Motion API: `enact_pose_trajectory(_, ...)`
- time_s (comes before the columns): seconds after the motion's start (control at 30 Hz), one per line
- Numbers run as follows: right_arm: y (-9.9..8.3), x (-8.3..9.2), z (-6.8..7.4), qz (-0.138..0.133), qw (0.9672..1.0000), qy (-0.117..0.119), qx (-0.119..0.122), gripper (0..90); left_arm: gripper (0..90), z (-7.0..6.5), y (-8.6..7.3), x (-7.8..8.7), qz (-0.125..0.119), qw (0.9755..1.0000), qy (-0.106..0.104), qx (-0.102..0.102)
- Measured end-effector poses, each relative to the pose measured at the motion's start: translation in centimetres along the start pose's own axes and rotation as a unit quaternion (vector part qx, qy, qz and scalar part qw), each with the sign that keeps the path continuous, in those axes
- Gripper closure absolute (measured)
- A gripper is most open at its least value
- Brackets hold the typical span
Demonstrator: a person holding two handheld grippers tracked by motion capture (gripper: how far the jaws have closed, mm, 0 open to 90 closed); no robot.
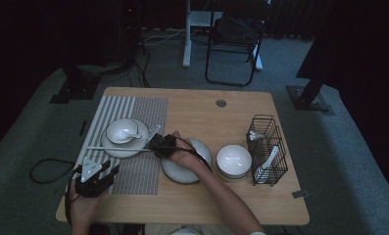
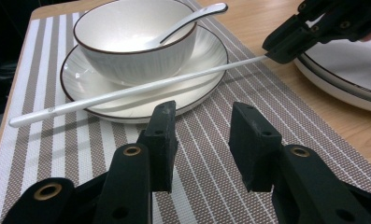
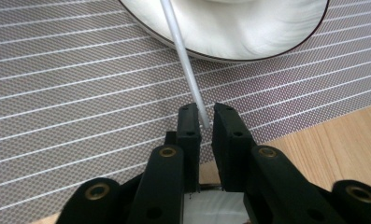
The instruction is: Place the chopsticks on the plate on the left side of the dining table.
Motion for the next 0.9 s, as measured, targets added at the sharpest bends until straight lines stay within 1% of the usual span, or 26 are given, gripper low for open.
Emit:
enact_pose_trajectory(0.1, -0.3, 0.8, 0.4, -0.013, 0.9999, -0.011, 0.001, 79.5, 62.1, -0.1, 0.2, -0.1, -0.002, 1.0000, -0.003, -0.001)
enact_pose_trajectory(0.2, -0.7, 1.8, 0.4, -0.024, 0.9994, -0.025, -0.007, 77.4, 62.1, -0.3, 0.4, -0.1, -0.001, 1.0000, -0.005, -0.005)
enact_pose_trajectory(0.3, -1.1, 2.9, 0.5, -0.041, 0.9986, -0.027, -0.022, 76.8, 62.0, -0.4, 0.6, -0.2, -0.003, 1.0000, -0.007, -0.006)
enact_pose_trajectory(0.37, -1.4, 3.6, 0.7, -0.056, 0.9976, -0.021, -0.033, 76.8, 61.9, -0.6, 0.8, -0.2, -0.003, 0.9999, -0.010, -0.008)
enact_pose_trajectory(0.4, -1.5, 3.9, 0.8, -0.061, 0.9974, -0.017, -0.035, 76.7, 61.7, -0.7, 1.0, -0.3, -0.003, 0.9999, -0.012, -0.011)
enact_pose_trajectory(0.5, -2.2, 4.7, 1.5, -0.084, 0.9953, -0.002, -0.048, 74.9, 61.5, -1.1, 1.3, -0.4, -0.003, 0.9997, -0.018, -0.016)
enact_pose_trajectory(0.67, -3.7, 5.1, 2.8, -0.097, 0.9934, 0.013, -0.061, 71.7, 61.3, -1.9, 2.2, -0.7, -0.008, 0.9992, -0.030, -0.026)
enact_pose_trajectory(0.9, -5.5, 6.3, 3.8, -0.124, 0.9896, 0.006, -0.072, 67.2, 61.2, -3.2, 3.3, -1.2, -0.007, 0.9977, -0.045, -0.049)
Point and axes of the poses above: each handheld gripper's, and its own axes: x roughly backward along the jaws, y roughly out of its top, z roughly to its left, the point moved 2 cm from there along -x, roughly forward along the jaws, and after that the axes turned 11 degrees about y, right-handed, at the moved point
